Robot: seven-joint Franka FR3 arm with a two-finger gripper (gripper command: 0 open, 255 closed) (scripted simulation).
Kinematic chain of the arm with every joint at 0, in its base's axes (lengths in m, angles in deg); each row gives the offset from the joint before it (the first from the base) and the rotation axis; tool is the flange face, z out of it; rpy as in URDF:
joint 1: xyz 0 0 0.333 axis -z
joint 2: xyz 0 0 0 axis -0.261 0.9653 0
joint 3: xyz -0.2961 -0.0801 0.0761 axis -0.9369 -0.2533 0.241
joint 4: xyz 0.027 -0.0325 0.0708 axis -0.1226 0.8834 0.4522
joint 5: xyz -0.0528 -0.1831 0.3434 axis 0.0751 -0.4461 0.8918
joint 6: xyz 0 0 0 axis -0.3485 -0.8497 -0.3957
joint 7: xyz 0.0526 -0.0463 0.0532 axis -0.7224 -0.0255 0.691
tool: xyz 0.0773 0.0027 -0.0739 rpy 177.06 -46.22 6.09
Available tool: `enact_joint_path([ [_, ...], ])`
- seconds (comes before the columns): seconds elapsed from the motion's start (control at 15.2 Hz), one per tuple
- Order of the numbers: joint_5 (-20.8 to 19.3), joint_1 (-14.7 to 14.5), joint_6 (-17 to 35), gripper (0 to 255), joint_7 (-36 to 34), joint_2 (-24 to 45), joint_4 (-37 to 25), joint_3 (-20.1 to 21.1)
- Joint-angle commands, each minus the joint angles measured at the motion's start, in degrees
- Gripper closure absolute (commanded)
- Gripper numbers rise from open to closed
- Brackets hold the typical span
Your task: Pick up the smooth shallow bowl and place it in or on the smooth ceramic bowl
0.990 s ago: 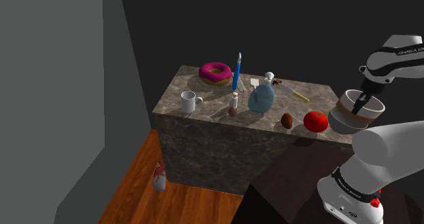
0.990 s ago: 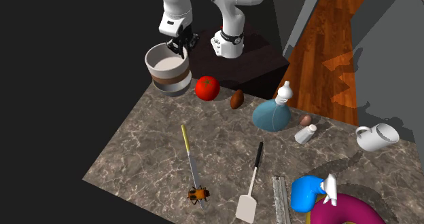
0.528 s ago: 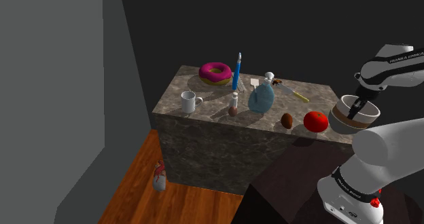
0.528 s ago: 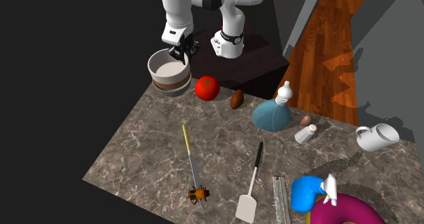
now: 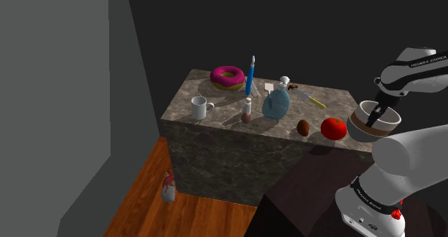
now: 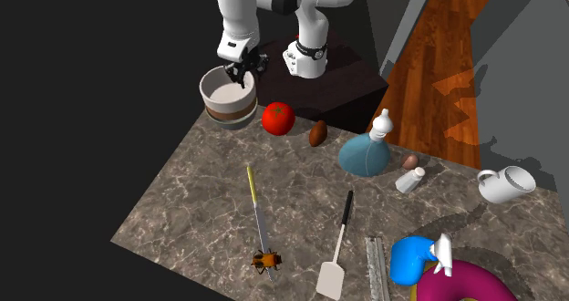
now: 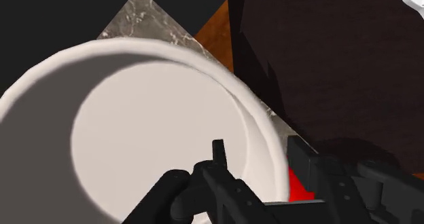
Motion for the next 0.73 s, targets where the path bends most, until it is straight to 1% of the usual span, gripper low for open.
enact_joint_path([
  [0.0, -0.06, 0.04, 0.09, 0, 0.02, 0.12, 0.01, -0.09],
  [0.26, -0.03, 0.03, -0.01, 0, -0.04, 0.03, 0.01, -0.01],
  [0.53, 1.71, 0.01, -9.51, 0, -0.04, -5.36, -4.11, 3.16],
  [0.66, 1.72, 0.01, -9.51, 0, -0.04, -5.36, -4.11, 3.16],
])
